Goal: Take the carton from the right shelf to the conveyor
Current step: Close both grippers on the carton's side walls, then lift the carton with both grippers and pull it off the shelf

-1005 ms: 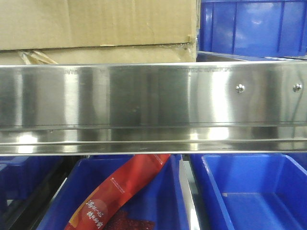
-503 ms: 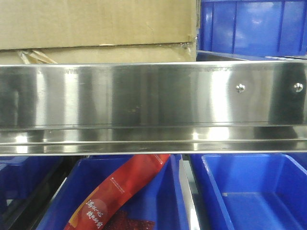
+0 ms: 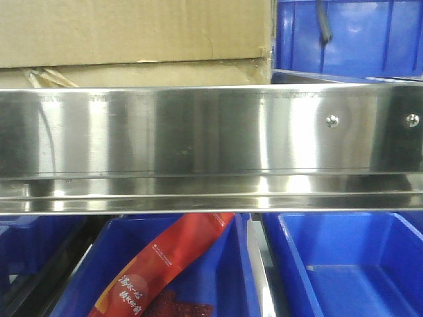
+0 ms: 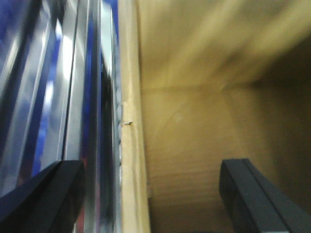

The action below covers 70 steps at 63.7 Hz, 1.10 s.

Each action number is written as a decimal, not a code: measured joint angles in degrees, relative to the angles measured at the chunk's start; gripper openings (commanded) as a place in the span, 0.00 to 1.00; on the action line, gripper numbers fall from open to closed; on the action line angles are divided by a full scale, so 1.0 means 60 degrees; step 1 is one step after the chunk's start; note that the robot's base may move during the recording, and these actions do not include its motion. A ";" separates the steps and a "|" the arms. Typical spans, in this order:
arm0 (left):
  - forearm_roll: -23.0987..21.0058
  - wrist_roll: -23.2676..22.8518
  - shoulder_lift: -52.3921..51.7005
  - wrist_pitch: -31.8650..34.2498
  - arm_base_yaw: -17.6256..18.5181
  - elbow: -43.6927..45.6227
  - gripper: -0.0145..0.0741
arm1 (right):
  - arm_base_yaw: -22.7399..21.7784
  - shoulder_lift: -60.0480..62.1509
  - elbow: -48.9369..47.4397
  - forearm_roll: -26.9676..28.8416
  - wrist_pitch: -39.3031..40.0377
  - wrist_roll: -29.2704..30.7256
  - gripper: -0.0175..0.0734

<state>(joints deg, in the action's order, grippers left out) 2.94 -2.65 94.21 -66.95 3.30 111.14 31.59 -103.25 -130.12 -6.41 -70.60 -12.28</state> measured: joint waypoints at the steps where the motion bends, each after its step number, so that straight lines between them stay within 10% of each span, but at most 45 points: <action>1: 0.0015 0.0000 0.0040 0.0000 0.0000 0.0000 0.68 | 0.0000 -0.0056 0.0000 -0.0025 0.0000 -0.0018 0.82; 28: 0.0240 0.0000 0.0647 0.0136 0.0000 0.0007 0.68 | 0.0000 -0.1105 -0.0013 -0.0193 0.0000 -0.0039 0.78; 34: 0.0258 0.0000 0.0667 0.0159 0.0000 0.0007 0.63 | 0.0000 -0.1178 -0.0013 -0.0202 0.0000 -0.0039 0.63; 48: 0.0326 0.0000 0.0683 0.0159 0.0000 0.0007 0.11 | 0.0000 -0.1178 -0.0013 -0.0218 0.0000 -0.0058 0.10; 70: 0.0363 0.0000 0.0636 -0.0251 0.0000 0.0065 0.15 | 0.0016 -0.1157 -0.0013 -0.0218 0.0036 -0.0167 0.12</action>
<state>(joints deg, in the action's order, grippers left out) 5.12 -2.65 98.02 -68.46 3.30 111.53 31.69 -110.19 -130.20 -7.71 -70.39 -13.28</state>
